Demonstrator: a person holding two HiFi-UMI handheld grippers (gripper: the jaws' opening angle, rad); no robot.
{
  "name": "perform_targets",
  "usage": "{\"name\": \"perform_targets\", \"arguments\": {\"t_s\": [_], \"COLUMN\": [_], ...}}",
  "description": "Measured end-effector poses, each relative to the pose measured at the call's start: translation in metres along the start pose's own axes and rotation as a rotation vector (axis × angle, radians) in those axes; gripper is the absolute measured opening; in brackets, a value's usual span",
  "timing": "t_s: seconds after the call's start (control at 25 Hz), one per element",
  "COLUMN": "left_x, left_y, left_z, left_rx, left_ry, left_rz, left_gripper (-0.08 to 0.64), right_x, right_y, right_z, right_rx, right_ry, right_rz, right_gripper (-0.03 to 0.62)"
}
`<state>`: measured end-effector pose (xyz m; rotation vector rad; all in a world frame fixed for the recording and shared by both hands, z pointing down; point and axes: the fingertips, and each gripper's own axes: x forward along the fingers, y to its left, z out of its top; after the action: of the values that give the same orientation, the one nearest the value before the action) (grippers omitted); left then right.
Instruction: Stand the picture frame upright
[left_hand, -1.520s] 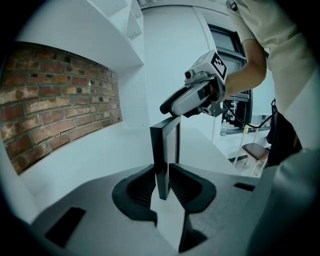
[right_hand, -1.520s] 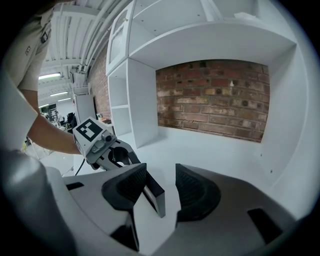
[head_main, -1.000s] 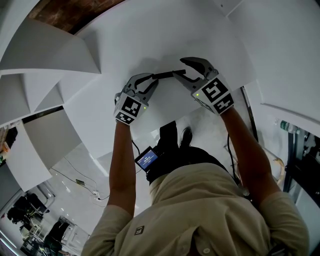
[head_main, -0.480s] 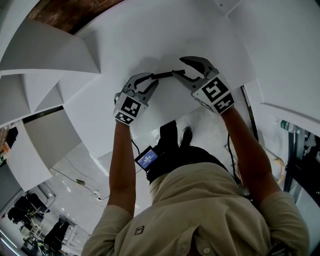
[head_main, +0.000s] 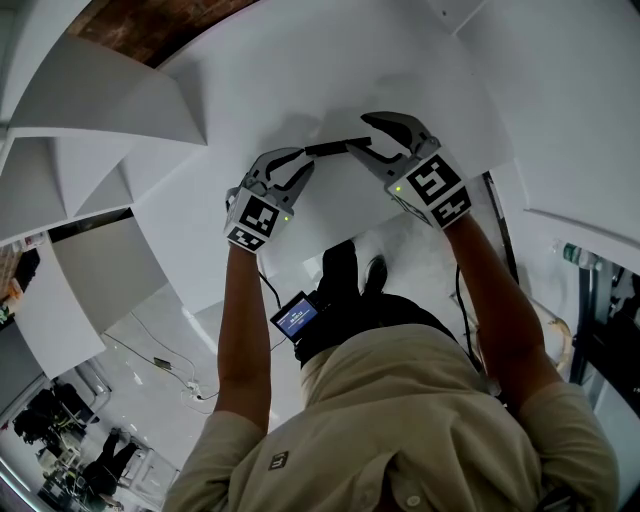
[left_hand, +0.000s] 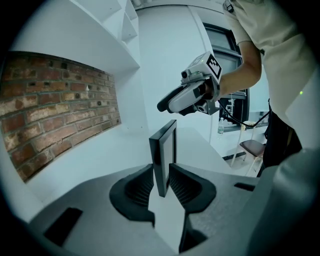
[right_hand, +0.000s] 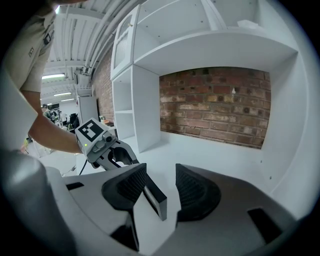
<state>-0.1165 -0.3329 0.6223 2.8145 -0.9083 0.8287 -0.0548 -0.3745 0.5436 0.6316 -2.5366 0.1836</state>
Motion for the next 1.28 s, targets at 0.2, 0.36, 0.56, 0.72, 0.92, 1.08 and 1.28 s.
{"name": "perform_targets", "arguments": {"t_s": [0.2, 0.36, 0.56, 0.72, 0.92, 1.08, 1.28], "left_x": [-0.030, -0.069, -0.122, -0.161, -0.205, -0.234, -0.271], "left_y": [-0.003, -0.015, -0.031, -0.063, -0.112, -0.147, -0.194], "left_z": [0.016, 0.047, 0.110, 0.159, 0.195, 0.215, 0.238], "left_rx": [0.006, -0.019, -0.020, 0.022, 0.013, -0.046, -0.119], "left_ry": [0.003, -0.046, -0.147, -0.224, -0.205, -0.203, -0.221], "left_rz": [0.082, 0.158, 0.246, 0.278, 0.339, 0.363, 0.380], "left_gripper": [0.092, 0.092, 0.092, 0.091, 0.011, 0.006, 0.006], "right_x": [-0.024, -0.058, -0.112, -0.164, -0.226, -0.264, -0.312], "right_y": [0.007, 0.022, 0.040, 0.064, 0.102, 0.133, 0.178], "right_z": [0.017, 0.027, 0.049, 0.064, 0.078, 0.084, 0.090], "right_rx": [0.003, 0.006, -0.030, -0.031, -0.043, -0.072, -0.089], "right_ry": [-0.060, -0.100, -0.165, -0.220, -0.243, -0.235, -0.220], "right_rz": [-0.025, -0.040, -0.055, -0.051, -0.039, -0.019, 0.012], "right_gripper": [0.179, 0.179, 0.146, 0.047, 0.005, 0.005, 0.003]}}
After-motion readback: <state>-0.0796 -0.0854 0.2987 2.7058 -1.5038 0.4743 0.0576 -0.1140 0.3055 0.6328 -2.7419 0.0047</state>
